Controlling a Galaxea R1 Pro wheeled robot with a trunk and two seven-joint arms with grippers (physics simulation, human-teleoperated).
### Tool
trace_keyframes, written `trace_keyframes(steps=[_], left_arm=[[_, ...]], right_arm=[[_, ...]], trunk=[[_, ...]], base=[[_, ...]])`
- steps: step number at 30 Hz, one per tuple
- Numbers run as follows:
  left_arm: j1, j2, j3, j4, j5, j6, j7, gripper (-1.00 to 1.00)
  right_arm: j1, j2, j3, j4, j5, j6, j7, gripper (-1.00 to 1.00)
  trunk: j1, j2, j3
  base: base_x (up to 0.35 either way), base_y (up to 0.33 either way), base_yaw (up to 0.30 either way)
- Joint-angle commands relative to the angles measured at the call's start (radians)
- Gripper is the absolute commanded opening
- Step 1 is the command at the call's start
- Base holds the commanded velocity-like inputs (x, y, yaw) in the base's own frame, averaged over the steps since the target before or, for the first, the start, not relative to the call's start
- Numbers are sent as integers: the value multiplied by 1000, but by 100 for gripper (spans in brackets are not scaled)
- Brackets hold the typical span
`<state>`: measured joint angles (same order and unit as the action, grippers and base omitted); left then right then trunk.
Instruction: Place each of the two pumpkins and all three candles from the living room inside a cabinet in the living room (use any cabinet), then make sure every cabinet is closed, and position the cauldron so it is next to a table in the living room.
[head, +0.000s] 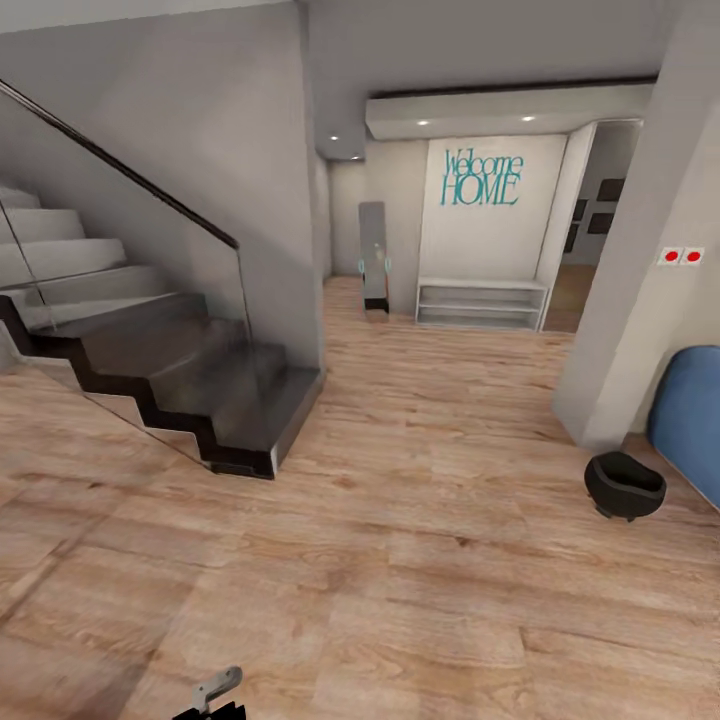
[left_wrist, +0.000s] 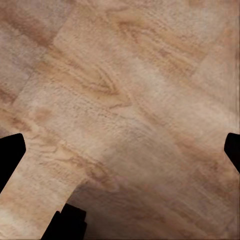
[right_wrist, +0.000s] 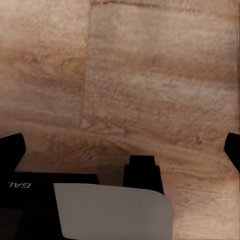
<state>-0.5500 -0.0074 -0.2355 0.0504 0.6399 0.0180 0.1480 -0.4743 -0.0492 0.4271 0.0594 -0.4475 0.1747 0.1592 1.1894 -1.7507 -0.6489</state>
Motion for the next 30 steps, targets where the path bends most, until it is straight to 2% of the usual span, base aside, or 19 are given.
trace_keyframes(steps=[1,6,19,30], left_arm=[[-1,-1,-8,1,6,2,2,100],[-1,0,-8,1,6,2,2,100],[-1,-1,-8,1,6,2,2,100],[-1,-2,-8,2,6,2,2,100]], right_arm=[[-1,0,9,2,-10,2,5,100],[-1,0,9,2,-10,2,5,100],[-1,0,10,2,-8,2,5,100],[0,0,10,2,-8,2,5,100]], trunk=[[1,0,-1],[1,0,-1],[1,0,-1],[1,0,-1]], base=[[334,0,-262],[334,0,-204],[335,99,-27],[335,132,-253]])
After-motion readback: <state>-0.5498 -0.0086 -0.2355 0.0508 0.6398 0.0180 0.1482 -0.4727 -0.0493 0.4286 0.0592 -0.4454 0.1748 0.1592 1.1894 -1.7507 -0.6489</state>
